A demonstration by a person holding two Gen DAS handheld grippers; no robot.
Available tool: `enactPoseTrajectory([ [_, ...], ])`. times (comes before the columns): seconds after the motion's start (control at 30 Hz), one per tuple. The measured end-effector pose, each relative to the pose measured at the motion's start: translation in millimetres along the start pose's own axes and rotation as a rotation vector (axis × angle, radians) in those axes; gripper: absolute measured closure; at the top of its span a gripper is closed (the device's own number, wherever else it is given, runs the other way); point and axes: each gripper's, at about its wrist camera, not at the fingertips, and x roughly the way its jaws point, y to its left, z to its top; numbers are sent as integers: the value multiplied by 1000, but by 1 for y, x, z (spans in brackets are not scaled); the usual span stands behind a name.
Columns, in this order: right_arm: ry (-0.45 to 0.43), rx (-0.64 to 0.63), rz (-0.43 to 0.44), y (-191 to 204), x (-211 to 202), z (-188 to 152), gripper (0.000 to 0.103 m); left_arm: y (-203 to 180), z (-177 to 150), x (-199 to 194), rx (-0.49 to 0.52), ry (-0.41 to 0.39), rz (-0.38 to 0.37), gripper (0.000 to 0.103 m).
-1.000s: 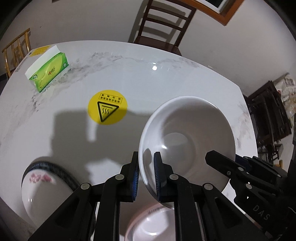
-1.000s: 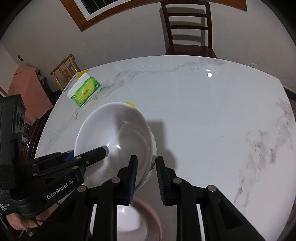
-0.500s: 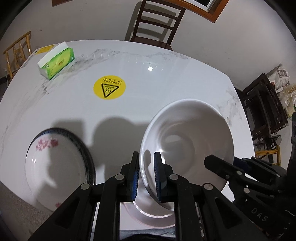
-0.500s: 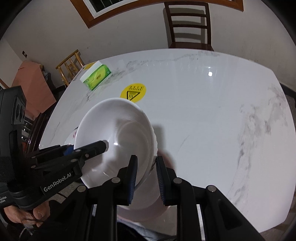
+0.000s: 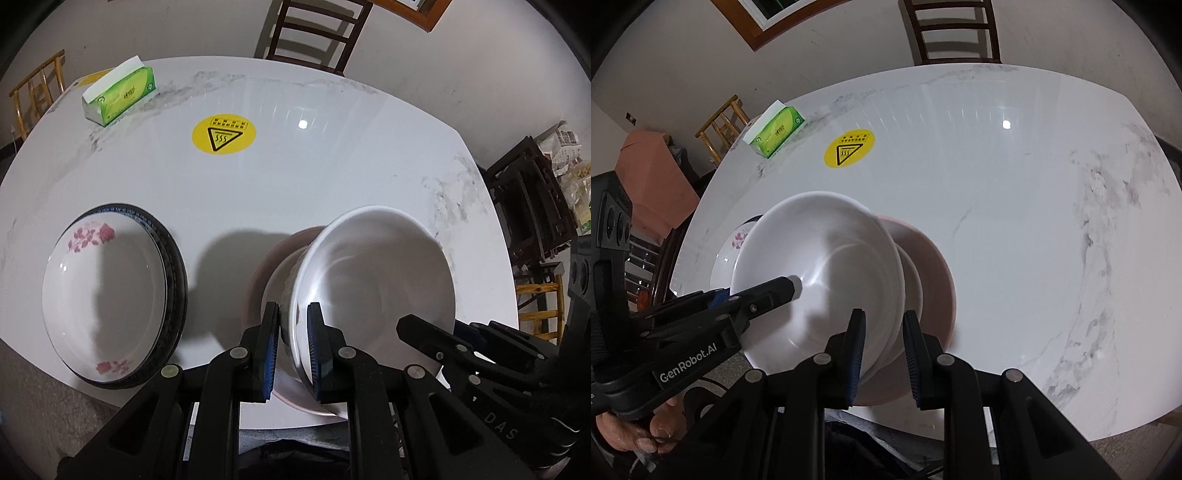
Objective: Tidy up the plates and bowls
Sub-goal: 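Lift and carry the 'Rabbit' bowl over the nested pink and 'Dog' bowls, then lower the 'Rabbit' bowl into the 'Dog' bowl and open the left tool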
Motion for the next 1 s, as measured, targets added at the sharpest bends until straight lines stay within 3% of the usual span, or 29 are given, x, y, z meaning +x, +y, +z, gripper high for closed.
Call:
enactPoseTrajectory([
  [1.0,33,10,-30,2,26,1,79,4,-4,23,-25,44,2,91],
])
